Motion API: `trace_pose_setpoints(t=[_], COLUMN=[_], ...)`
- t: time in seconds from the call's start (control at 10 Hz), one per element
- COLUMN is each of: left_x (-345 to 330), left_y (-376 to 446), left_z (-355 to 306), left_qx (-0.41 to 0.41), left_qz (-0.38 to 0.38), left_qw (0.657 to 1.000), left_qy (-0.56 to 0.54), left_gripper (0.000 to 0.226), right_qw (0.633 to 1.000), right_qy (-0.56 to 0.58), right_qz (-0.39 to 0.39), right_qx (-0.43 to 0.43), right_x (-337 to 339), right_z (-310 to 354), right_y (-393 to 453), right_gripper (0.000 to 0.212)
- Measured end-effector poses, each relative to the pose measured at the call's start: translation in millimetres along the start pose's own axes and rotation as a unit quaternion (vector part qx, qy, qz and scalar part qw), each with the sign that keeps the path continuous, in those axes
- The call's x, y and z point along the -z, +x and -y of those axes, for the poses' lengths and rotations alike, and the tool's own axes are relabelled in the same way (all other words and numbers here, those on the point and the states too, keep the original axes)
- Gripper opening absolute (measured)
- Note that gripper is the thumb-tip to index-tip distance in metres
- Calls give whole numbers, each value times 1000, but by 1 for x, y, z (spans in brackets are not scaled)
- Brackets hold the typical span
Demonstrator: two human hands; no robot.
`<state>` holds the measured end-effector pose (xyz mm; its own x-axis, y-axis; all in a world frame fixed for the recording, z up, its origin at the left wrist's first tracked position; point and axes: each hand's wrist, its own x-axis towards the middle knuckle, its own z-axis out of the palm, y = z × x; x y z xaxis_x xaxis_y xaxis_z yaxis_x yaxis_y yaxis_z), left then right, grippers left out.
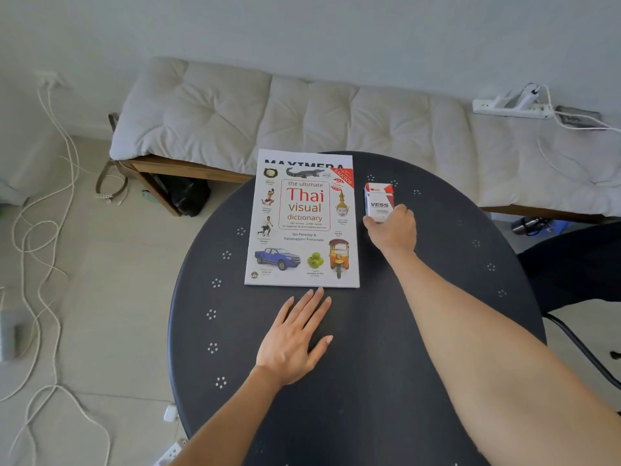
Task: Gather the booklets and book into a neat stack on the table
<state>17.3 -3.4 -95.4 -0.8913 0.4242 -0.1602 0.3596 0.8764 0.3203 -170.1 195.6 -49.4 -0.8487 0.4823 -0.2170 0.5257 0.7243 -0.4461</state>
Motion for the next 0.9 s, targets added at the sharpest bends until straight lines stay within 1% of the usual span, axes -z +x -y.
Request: trace_pose_setpoints(t=[0.3,0.7,0.8,0.9], left_x=[1,3,0,3], left_y=[0,1,0,0], left_z=[0,-1,1,-1], left_qx=[3,4,-1,4], left_qz=[0,9,-5,-4], left_qw=[1000,1000,1000,1000], left_qy=[-12,-7,1,-4], left_gripper=[63,62,62,63], right_qw=[1000,1000,1000,999], right_qy=[2,11,24,40], right_qz=[-2,0,8,-5], right_qx=[9,5,2,2], right_x=[-3,-2,-2,3], right_z=[22,28,25,23], right_y=[21,23,23,20], right_gripper=[66,70,73,72])
